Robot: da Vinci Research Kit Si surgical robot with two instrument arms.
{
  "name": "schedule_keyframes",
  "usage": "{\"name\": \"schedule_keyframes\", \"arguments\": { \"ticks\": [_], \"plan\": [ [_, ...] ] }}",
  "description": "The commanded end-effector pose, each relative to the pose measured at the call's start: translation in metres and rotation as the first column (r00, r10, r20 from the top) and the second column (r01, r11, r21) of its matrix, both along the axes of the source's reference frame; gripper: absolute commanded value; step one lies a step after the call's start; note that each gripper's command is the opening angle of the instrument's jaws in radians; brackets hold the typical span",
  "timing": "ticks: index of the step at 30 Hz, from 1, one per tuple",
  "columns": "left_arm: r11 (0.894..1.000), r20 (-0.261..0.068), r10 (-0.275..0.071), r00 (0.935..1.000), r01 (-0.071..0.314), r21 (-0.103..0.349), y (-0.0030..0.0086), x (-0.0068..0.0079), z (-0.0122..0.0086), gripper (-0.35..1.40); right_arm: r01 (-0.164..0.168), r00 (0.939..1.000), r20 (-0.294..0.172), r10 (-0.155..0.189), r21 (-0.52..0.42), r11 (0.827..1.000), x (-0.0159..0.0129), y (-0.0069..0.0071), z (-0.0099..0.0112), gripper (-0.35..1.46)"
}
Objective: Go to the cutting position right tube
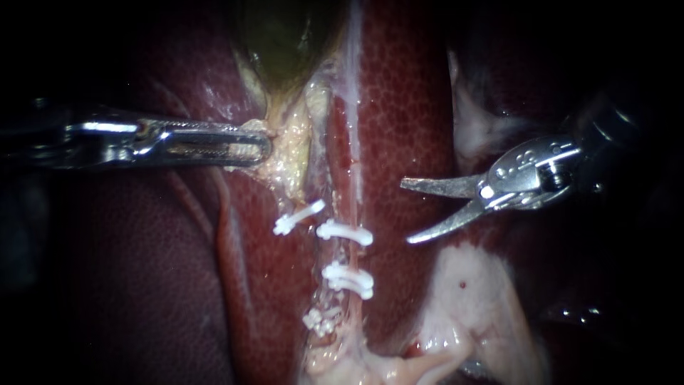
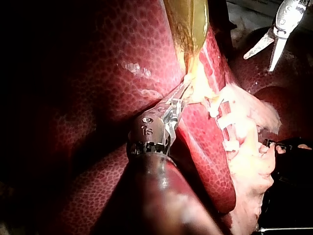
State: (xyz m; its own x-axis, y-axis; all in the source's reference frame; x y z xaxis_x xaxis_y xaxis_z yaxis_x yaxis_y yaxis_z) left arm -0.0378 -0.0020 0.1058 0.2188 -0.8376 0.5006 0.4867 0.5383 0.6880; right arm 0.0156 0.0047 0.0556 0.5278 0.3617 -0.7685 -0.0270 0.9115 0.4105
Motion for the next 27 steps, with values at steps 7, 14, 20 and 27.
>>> {"name": "schedule_keyframes", "arguments": {
  "ticks": [7,14,20,27],
  "plan": [
    [1.0,0.001,0.002,1.0,-0.002,0.001,0.0,0.0003,-0.0002,-0.35,-0.001,1.0,0.001,0.001,-0.001,1.0,0.0,0.0,0.0004,1.43],
    [1.0,-0.002,-0.003,1.0,0.003,0.01,0.0019,0.0027,-0.0024,-0.35,0.001,1.0,0.0,-0.001,-0.001,1.0,0.0,-0.0001,0.0008,1.43],
    [0.999,0.006,-0.045,0.9989,0.046,-0.009,0.0043,0.0054,-0.005,-0.35,0.001,1.0,0.0,-0.001,-0.001,1.0,0.0,-0.0001,0.0008,1.43],
    [0.997,0.013,-0.068,0.9976,0.068,-0.036,0.0059,0.0074,-0.0072,-0.35,0.005,1.0,-0.003,-0.005,0.001,1.0,0.0,-0.0002,0.001,1.43]
  ]
}}
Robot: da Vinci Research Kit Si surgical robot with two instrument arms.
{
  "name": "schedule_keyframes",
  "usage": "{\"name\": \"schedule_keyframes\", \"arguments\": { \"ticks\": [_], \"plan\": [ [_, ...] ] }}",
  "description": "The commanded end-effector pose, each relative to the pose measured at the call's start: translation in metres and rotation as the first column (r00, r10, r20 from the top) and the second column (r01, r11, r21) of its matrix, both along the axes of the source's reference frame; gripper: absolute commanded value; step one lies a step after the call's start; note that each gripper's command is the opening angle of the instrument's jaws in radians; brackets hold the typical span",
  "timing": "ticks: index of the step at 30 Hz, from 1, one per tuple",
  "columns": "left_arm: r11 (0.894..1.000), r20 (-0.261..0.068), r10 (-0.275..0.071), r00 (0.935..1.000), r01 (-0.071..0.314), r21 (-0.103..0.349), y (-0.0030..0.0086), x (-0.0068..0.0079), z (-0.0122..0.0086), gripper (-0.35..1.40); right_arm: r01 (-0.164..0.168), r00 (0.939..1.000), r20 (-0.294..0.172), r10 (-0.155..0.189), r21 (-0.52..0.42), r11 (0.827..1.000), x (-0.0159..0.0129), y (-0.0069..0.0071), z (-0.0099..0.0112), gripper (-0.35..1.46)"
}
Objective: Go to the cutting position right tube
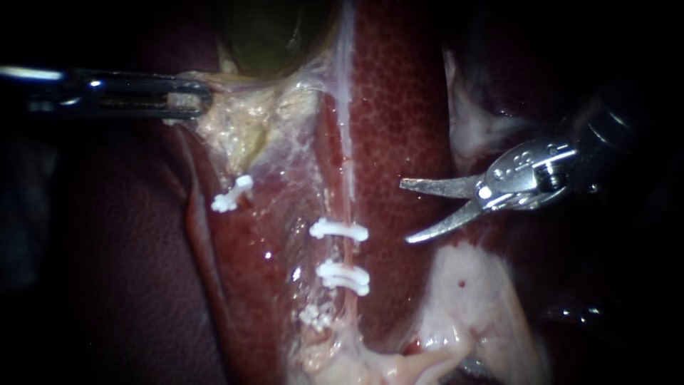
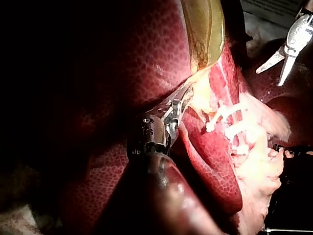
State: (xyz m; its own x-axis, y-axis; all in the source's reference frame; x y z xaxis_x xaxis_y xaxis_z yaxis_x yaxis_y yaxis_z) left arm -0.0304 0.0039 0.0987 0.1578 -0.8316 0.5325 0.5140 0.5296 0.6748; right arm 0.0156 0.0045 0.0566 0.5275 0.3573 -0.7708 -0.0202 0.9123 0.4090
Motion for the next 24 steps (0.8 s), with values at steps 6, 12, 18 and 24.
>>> {"name": "schedule_keyframes", "arguments": {
  "ticks": [6,12,18,24],
  "plan": [
    [1.0,-0.003,-0.005,1.0,0.005,-0.002,-0.0001,0.0,0.0,-0.35,0.016,0.9999,0.0,-0.016,0.071,0.997,0.0003,-0.0018,0.0014,1.41],
    [1.0,-0.003,-0.005,1.0,0.005,-0.002,-0.0001,0.0,0.0,-0.35,0.042,0.9973,0.054,-0.05,0.15,0.988,0.0018,-0.0053,0.0056,1.4],
    [1.0,-0.003,-0.005,1.0,0.005,-0.003,-0.0001,0.0,0.0001,-0.35,0.066,0.9916,0.095,-0.087,0.204,0.977,0.0026,-0.0082,0.0101,1.4],
    [1.0,-0.003,-0.005,1.0,0.005,-0.003,-0.0002,0.0001,0.0001,-0.35,0.075,0.9863,0.125,-0.108,0.244,0.967,0.003,-0.0102,0.0135,1.4]
  ]
}}
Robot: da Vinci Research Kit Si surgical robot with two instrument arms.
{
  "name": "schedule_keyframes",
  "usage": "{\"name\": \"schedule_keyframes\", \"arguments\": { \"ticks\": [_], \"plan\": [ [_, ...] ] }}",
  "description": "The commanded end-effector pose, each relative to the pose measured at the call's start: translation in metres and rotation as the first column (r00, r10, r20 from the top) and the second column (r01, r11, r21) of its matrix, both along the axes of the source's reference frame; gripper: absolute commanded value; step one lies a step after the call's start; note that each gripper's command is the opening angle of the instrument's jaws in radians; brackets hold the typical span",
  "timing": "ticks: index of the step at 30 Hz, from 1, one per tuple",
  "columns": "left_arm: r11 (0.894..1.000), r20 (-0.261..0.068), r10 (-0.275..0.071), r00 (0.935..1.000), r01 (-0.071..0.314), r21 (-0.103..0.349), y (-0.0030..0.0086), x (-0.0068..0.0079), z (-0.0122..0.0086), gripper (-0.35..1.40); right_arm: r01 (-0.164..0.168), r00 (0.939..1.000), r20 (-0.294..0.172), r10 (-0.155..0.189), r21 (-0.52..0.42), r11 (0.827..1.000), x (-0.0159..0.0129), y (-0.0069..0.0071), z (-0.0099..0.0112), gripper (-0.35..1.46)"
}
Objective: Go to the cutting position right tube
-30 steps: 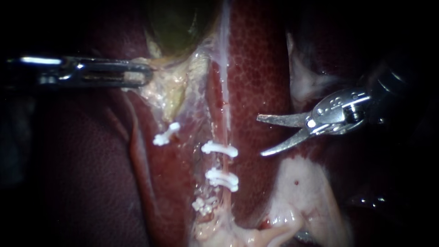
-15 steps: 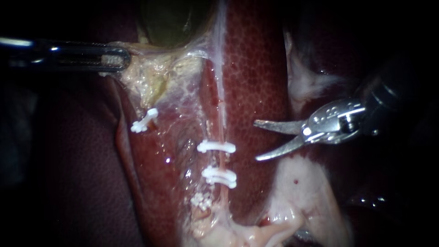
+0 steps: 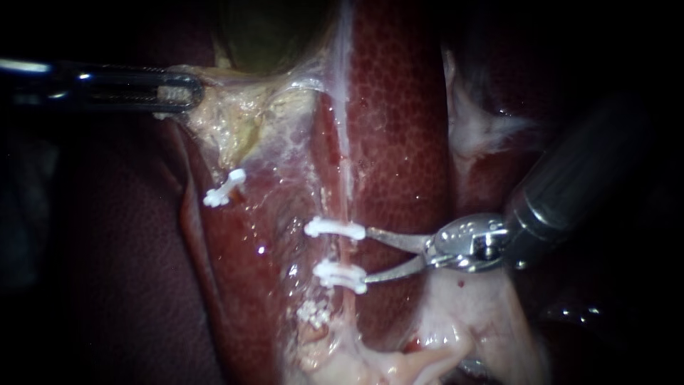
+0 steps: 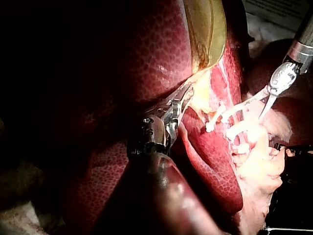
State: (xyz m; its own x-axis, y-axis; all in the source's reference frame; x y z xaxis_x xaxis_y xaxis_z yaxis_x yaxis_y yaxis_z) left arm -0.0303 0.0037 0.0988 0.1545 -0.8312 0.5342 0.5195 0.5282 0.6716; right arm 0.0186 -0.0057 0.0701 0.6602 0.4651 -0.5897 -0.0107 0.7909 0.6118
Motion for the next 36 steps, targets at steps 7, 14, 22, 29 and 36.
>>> {"name": "schedule_keyframes", "arguments": {
  "ticks": [7,14,22,29,36],
  "plan": [
    [1.0,0.0,0.001,1.0,-0.001,-0.001,-0.0001,0.0,0.0001,-0.35,0.007,1.0,0.004,-0.007,0.02,1.0,0.0009,-0.0005,0.0016,1.4],
    [1.0,-0.001,0.0,1.0,0.0,-0.001,-0.0001,-0.0001,0.0001,-0.35,0.007,1.0,0.002,-0.007,0.029,1.0,0.002,-0.0001,0.0021,1.38],
    [1.0,-0.001,0.0,1.0,0.0,-0.002,-0.0002,-0.0001,0.0001,-0.35,0.033,0.9986,-0.043,-0.031,0.05,0.998,0.002,0.0008,0.0032,1.34],
    [1.0,-0.001,0.0,1.0,0.0,-0.002,-0.0002,-0.0002,0.0002,-0.35,0.103,0.9879,-0.127,-0.089,0.11,0.989,0.0022,0.0018,0.0038,1.28],
    [1.0,-0.001,-0.001,1.0,0.001,-0.002,-0.0002,-0.0002,0.0002,-0.35,0.164,0.9726,-0.194,-0.128,0.184,0.969,0.0047,0.0023,0.0042,1.23]
  ]
}}
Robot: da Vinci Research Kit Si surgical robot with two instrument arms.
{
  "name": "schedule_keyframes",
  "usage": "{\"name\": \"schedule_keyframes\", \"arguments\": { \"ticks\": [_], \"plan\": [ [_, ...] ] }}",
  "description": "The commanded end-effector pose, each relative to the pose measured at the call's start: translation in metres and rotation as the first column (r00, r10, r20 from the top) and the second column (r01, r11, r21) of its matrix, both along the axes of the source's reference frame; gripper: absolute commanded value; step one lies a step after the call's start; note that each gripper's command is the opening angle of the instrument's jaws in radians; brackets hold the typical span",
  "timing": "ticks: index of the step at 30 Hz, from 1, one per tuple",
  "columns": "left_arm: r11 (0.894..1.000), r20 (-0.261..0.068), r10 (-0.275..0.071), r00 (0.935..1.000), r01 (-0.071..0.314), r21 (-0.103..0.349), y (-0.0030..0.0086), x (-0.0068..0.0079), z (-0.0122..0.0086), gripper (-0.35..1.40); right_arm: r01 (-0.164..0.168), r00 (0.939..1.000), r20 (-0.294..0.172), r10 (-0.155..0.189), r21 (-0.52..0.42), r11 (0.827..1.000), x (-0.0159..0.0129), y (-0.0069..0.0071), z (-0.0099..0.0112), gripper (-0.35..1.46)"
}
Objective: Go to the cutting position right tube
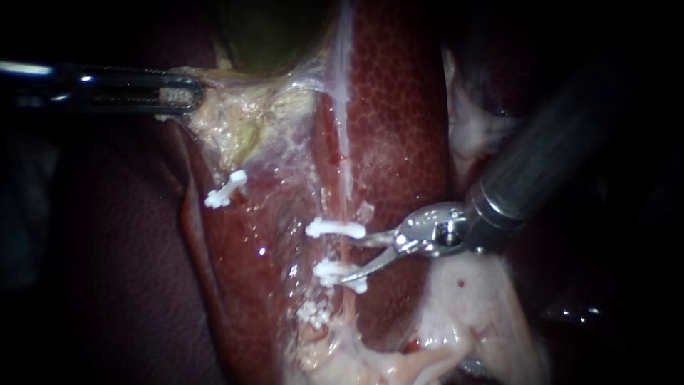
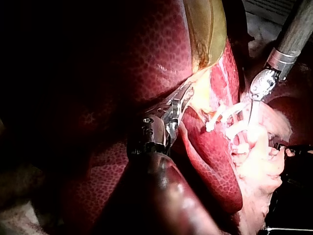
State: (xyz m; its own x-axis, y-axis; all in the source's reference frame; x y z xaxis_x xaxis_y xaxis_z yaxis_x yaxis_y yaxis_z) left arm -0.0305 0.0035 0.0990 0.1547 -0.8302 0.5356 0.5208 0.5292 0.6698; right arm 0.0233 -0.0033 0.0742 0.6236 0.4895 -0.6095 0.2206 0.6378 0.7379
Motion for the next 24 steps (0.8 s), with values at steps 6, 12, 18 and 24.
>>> {"name": "schedule_keyframes", "arguments": {
  "ticks": [6,12,18,24],
  "plan": [
    [1.0,0.0,0.0,1.0,0.0,0.0,0.0,0.0,0.0,-0.35,0.026,0.9995,-0.019,-0.025,0.03,0.999,0.0012,-0.0001,0.0,1.21],
    [1.0,0.0,-0.001,1.0,0.001,0.0,0.0,-0.0001,0.0,-0.35,0.036,0.999,-0.027,-0.035,0.06,0.998,0.0013,-0.0004,0.0,1.19],
    [1.0,-0.001,-0.001,1.0,0.001,0.0,0.0,-0.0002,0.0,-0.35,0.036,0.9986,-0.042,-0.033,0.077,0.996,0.002,-0.0006,-0.0002,1.18],
    [1.0,-0.001,-0.002,1.0,0.002,0.0,0.0,-0.0004,0.0001,-0.35,0.027,0.9983,-0.054,-0.022,0.089,0.996,0.0031,-0.0008,-0.0001,1.18]
  ]
}}
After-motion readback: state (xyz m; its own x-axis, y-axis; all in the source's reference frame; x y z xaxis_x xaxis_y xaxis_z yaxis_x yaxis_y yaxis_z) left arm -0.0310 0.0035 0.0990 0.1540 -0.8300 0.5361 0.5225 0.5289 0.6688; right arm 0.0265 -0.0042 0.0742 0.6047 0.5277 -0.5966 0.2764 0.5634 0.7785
